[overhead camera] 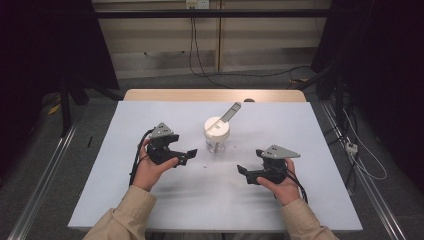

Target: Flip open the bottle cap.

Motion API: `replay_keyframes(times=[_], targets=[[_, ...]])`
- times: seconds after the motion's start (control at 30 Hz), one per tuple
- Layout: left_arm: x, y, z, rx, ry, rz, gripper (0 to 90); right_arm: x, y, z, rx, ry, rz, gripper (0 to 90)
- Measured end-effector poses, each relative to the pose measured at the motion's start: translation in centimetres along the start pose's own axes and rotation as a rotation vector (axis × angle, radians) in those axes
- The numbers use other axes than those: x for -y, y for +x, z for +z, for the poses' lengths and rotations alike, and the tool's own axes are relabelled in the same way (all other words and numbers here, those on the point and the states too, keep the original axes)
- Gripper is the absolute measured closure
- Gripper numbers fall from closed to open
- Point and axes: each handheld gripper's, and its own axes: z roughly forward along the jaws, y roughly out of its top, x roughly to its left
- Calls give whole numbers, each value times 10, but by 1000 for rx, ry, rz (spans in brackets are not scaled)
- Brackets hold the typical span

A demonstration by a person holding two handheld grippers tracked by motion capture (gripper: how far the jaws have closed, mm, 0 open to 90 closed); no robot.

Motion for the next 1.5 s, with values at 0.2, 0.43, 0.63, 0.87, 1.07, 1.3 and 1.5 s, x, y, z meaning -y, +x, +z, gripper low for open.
replay_keyframes(times=[0.2,0.43,0.63,0.87,1.07,1.3,1.5], targets=[[15,1,-11,-3,-4,-17,78,8,-5,-14,11,1,6,82],[29,1,-25,-4,-2,-11,65,14,-5,-27,13,-6,5,84],[45,5,-36,-29,-3,-26,64,19,-4,-36,15,-18,8,84],[60,9,-47,-39,-1,-47,63,23,-5,-42,22,-21,8,84],[66,11,-54,-40,-11,-42,63,25,-6,-44,29,-22,10,84],[71,15,-62,-57,-13,-55,64,29,-9,-48,39,-23,18,84],[77,20,-68,-61,-7,-60,64,31,-9,-51,40,-21,21,84]])
